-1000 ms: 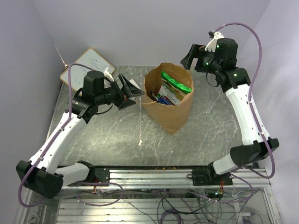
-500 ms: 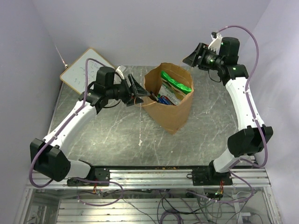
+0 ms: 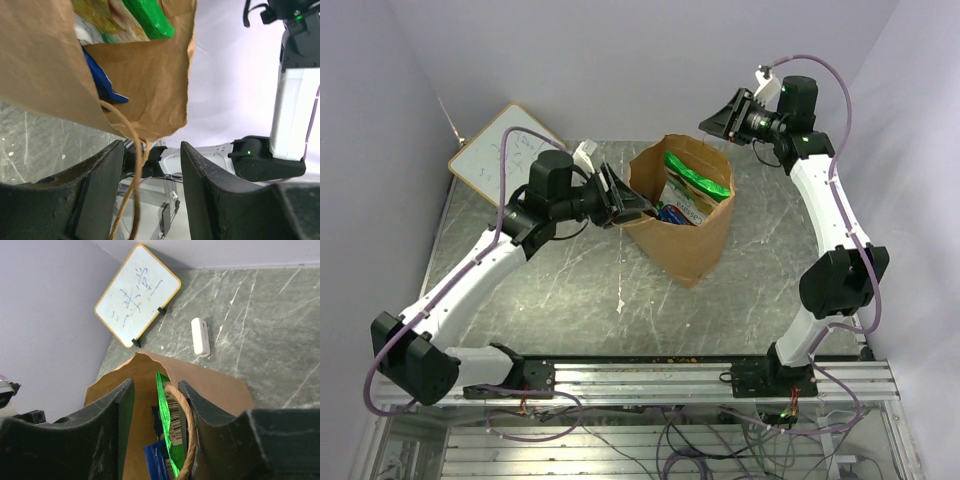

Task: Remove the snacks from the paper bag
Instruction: Adjust the paper bag at the center of the board.

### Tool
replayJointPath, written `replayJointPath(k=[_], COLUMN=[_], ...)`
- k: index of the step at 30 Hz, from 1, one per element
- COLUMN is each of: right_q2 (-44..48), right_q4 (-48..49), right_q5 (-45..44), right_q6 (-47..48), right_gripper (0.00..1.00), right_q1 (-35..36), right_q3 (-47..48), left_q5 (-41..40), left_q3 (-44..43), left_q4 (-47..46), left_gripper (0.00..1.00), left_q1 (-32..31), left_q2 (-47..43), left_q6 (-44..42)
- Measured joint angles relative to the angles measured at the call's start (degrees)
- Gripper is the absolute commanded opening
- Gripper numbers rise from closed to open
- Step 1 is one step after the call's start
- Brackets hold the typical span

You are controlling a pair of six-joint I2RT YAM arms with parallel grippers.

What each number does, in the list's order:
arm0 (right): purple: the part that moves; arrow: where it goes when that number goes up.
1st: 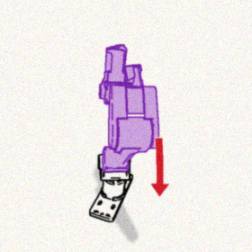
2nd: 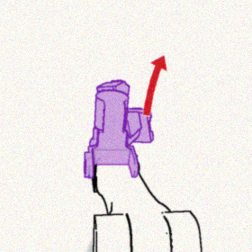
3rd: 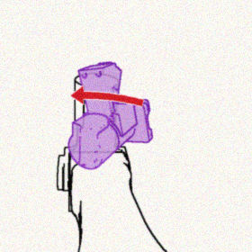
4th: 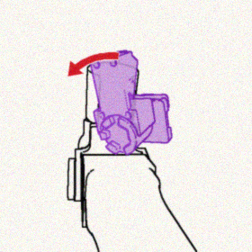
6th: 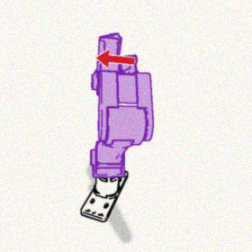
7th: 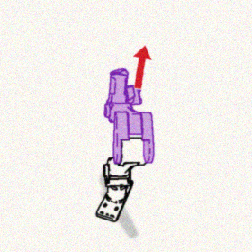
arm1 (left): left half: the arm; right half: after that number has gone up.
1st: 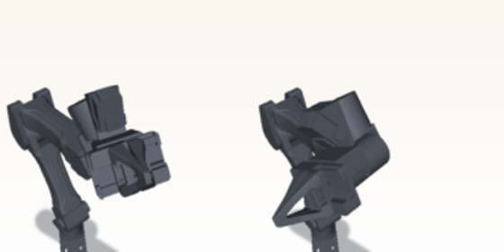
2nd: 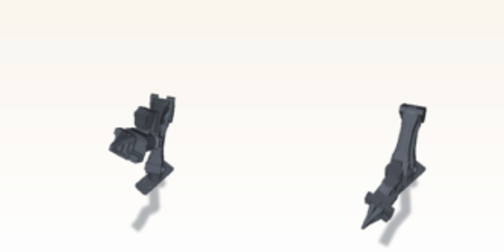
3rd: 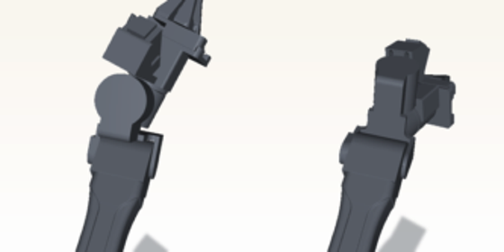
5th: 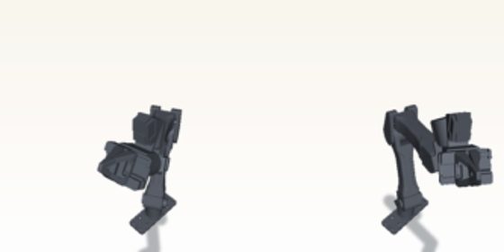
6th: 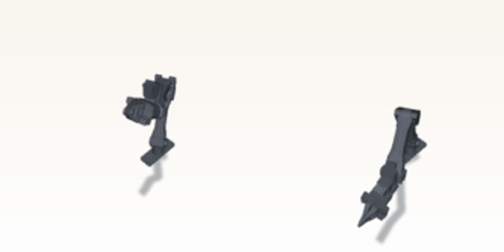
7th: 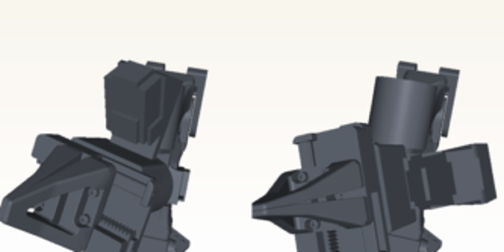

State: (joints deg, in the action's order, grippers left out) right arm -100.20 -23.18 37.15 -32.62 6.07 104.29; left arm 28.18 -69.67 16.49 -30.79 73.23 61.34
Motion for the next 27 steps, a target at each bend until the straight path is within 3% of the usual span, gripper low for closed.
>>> replayJointPath(k=[3,4,7,11,21,26,27], right_q2=[-0.70,-0.72,-0.66,-0.46,-0.31,-0.31,-0.31], right_q4=[0.02,-0.02,0.63,1.88,1.90,1.92,1.92], right_q5=[1.16,1.36,2.51,4.15,5.57,6.03,6.12], right_q6=[-0.24,-0.35,-0.94,-2.29,-2.08,-2.08,-2.08], right_gripper=[0.32,0.29,0.22,0.18,0.15,0.13,0.12], right_q1=[0.00,0.00,0.00,0.00,0.04,0.04,0.04], right_q3=[0.24,0.22,-0.15,-1.68,-1.66,-1.62,-1.49], left_q5=[-1.77,-2.25,-3.80,-6.40,-12.76,-14.88,-15.02], left_q3=[0.22,0.39,2.16,7.67,10.78,9.55,9.31], left_q4=[-0.07,-0.24,-1.86,-6.01,-10.62,-10.67,-10.82], left_gripper=[0.60,0.63,0.83,0.89,0.86,0.72,0.66], left_q1=[-1.33,-1.51,-1.92,-2.71,-4.92,-5.11,-5.27], left_q2=[-1.55,-1.88,-3.06,-6.16,-10.36,-9.88,-9.64], left_q6=[0.22,0.28,0.74,2.16,1.62,0.11,0.04])
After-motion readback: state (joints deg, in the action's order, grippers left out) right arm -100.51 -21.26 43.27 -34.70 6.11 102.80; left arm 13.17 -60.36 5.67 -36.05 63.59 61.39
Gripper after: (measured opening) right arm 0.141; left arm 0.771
